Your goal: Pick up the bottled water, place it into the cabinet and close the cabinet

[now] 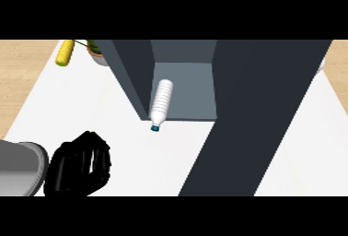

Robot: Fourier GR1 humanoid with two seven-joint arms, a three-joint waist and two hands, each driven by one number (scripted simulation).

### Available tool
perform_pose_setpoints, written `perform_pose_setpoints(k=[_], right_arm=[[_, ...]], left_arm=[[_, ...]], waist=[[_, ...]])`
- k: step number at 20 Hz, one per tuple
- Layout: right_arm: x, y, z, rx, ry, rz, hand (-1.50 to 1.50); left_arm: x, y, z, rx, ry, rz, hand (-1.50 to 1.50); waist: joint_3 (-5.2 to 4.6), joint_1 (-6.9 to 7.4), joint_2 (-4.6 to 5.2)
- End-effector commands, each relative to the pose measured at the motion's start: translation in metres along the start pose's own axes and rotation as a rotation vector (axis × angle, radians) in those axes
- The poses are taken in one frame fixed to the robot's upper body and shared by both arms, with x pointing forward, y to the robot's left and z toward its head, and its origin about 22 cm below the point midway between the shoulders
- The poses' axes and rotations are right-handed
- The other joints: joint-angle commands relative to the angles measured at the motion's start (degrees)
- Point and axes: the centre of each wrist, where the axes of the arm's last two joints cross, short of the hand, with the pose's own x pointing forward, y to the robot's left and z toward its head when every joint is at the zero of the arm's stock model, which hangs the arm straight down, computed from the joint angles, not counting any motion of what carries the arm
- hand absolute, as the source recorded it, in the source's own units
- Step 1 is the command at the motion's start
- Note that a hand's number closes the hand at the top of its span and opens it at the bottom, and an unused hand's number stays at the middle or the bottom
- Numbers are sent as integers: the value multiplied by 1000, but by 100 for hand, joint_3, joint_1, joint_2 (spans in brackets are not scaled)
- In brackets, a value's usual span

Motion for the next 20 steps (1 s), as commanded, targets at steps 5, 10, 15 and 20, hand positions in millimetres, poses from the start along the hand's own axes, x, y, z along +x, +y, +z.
perform_pose_setpoints(k=[5, 10, 15, 20], right_arm=[[12, 52, -49, 130, -131, 135, 150], [6, 55, -69, 14, -135, 124, 150], [9, 30, -99, -90, -88, 97, 150], [8, 1, -140, -172, -48, 27, 150]], left_arm=[[19, 25, 22, 29, -14, 8, 150], [18, 40, 33, 39, -19, -10, 150], [36, 48, 42, 26, -22, 19, 150], [43, 65, 57, 15, -1, 0, 150]], waist=[[-11, 78, -4], [-12, 84, 17], [-7, 217, 49], [5, 204, 63]])
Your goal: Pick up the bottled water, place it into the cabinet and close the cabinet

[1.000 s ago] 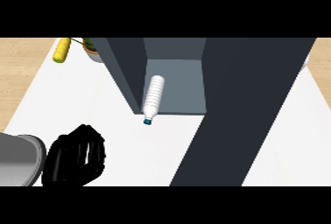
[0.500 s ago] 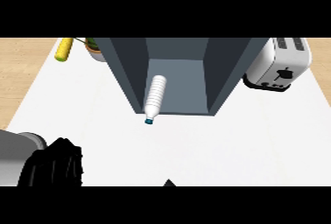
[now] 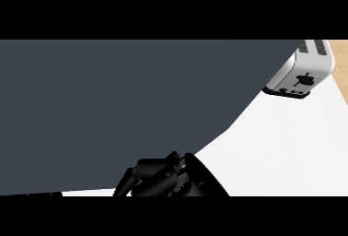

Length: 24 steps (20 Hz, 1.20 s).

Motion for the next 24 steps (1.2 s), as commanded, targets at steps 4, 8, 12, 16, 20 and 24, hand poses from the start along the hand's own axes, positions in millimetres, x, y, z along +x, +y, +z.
perform_pose_setpoints(k=[4, 8, 12, 16, 20, 24], right_arm=[[-10, -34, -82, -39, 80, -156, 150], [-32, -53, -107, -13, 137, -196, 150], [-65, -102, -126, -36, 152, -178, 150], [-99, -116, -136, -47, 172, -153, 150], [-104, -147, -130, -55, 182, -143, 150], [-108, -159, -129, -54, 157, -113, 150]], left_arm=[[8, 23, 4, -5, -5, -7, 150], [8, 35, 16, -7, 6, -14, 150], [13, 44, 12, 1, -5, -2, 150], [19, 34, 3, -4, -2, -1, 150], [22, 29, 9, -35, 2, -3, 150], [22, 39, -1, -30, -17, -2, 150]], waist=[[13, -53, 42], [15, -132, 12], [15, -152, 25], [19, -106, 50], [20, -34, 80], [14, -35, 126]])
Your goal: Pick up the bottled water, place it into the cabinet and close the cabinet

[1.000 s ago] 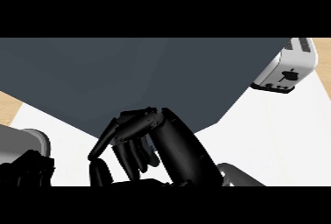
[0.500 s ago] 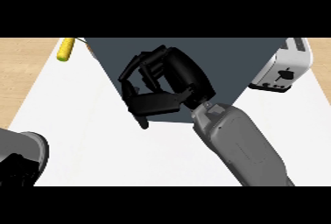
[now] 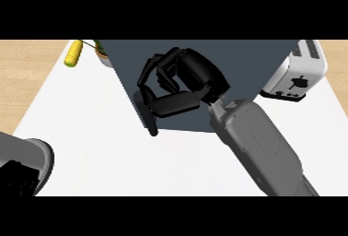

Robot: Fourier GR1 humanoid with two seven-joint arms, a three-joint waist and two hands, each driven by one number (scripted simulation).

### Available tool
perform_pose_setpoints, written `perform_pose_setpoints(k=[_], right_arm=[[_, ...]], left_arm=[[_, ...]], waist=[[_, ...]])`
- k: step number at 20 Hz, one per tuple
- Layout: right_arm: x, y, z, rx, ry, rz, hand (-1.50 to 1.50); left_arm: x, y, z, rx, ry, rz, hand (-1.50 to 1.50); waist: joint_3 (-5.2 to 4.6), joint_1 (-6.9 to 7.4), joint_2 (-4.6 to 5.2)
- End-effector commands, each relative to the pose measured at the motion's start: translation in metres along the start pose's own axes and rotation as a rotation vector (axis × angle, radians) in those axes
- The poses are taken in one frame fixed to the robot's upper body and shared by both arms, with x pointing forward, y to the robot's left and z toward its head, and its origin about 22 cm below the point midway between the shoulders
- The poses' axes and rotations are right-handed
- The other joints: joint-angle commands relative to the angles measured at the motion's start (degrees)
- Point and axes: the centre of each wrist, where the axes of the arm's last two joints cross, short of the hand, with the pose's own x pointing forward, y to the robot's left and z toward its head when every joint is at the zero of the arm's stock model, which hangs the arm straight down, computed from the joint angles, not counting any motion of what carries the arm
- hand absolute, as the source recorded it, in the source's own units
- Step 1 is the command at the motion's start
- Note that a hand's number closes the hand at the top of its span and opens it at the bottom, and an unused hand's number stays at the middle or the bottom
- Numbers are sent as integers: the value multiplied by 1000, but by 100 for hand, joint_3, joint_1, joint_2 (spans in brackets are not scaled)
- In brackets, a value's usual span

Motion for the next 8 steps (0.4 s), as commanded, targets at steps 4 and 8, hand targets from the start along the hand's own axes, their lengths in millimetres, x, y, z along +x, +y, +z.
perform_pose_setpoints(k=[4, 8], right_arm=[[-22, -75, 10, -235, 86, 6, 150], [-29, -75, 13, -213, 106, 11, 150]], left_arm=[[4, -6, -12, -25, -18, 7, 150], [-3, -8, -3, -29, -3, 10, 150]], waist=[[30, 29, 403], [22, 46, 364]])
